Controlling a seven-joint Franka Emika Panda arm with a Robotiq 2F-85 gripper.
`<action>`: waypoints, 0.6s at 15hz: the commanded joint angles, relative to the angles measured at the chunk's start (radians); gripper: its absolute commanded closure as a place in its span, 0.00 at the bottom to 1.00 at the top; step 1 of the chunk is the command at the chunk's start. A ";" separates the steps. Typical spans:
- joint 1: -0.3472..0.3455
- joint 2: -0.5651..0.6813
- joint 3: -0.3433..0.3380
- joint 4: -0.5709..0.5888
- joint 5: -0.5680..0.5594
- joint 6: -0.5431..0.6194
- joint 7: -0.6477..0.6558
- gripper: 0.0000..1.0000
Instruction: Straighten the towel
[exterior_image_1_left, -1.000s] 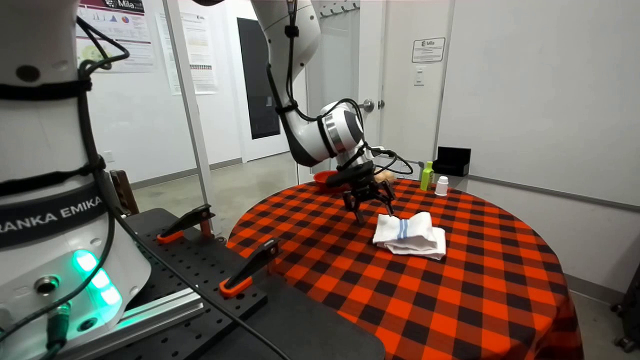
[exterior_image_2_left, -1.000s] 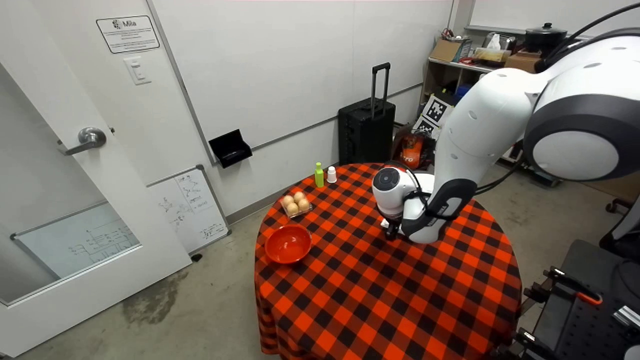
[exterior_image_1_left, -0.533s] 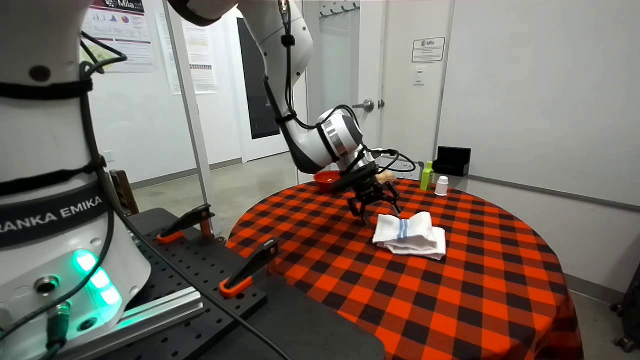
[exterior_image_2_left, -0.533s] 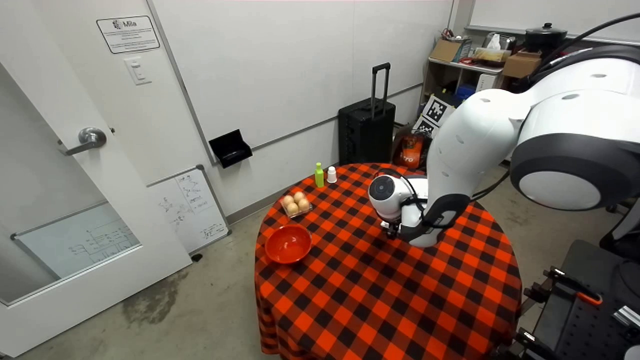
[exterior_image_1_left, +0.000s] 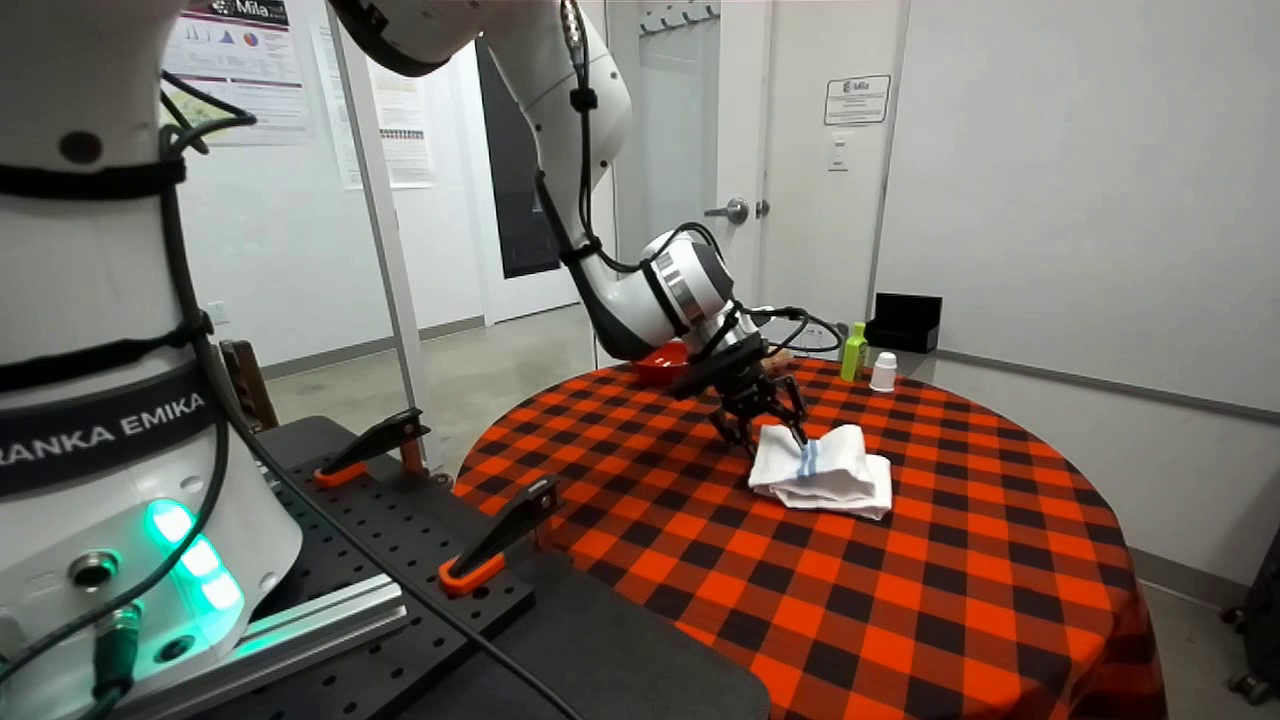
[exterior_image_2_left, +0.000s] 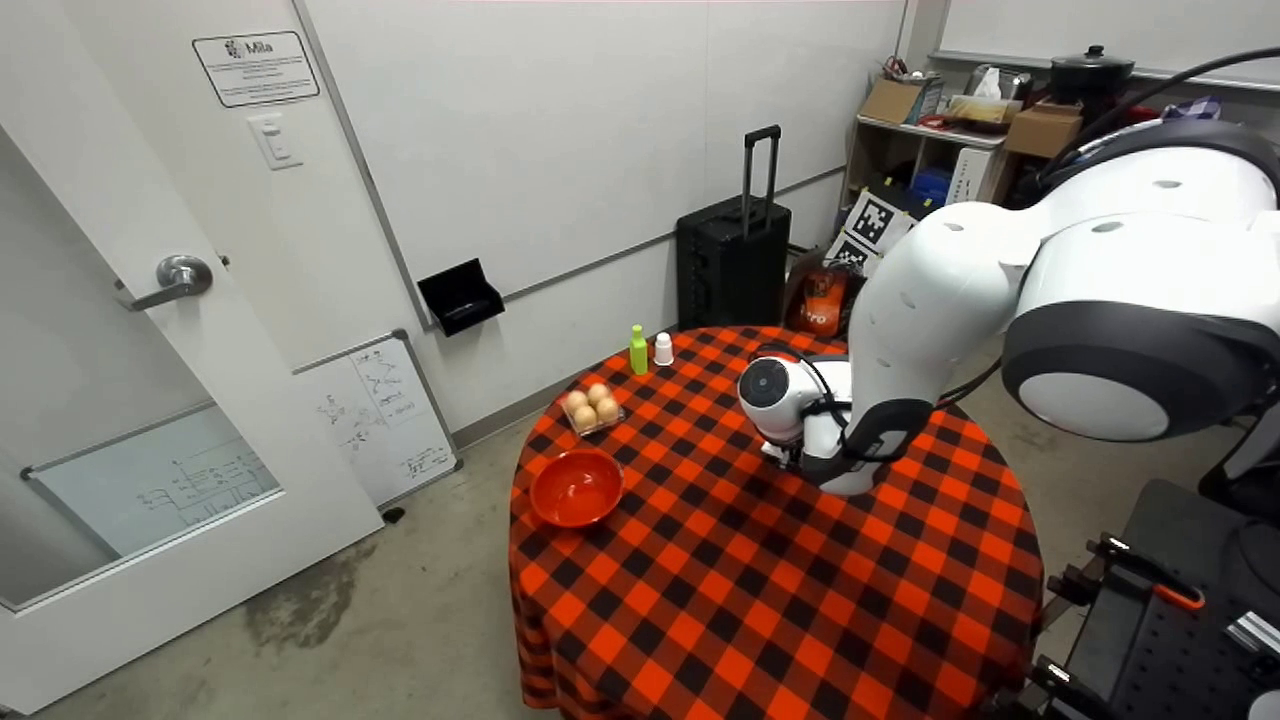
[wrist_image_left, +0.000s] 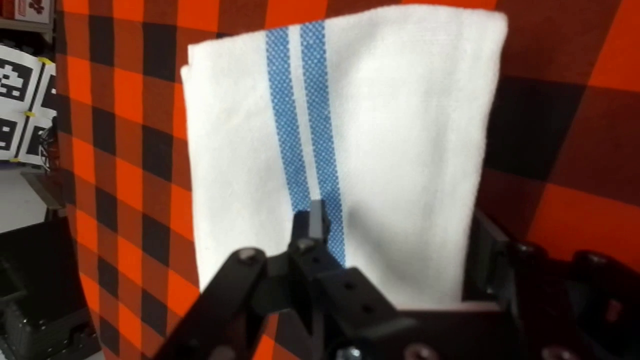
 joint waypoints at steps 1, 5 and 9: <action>0.016 0.022 -0.025 0.025 0.013 0.009 0.010 0.63; 0.028 0.016 -0.035 0.019 0.007 0.016 0.015 0.94; 0.039 0.013 -0.044 0.014 0.005 0.016 0.017 0.65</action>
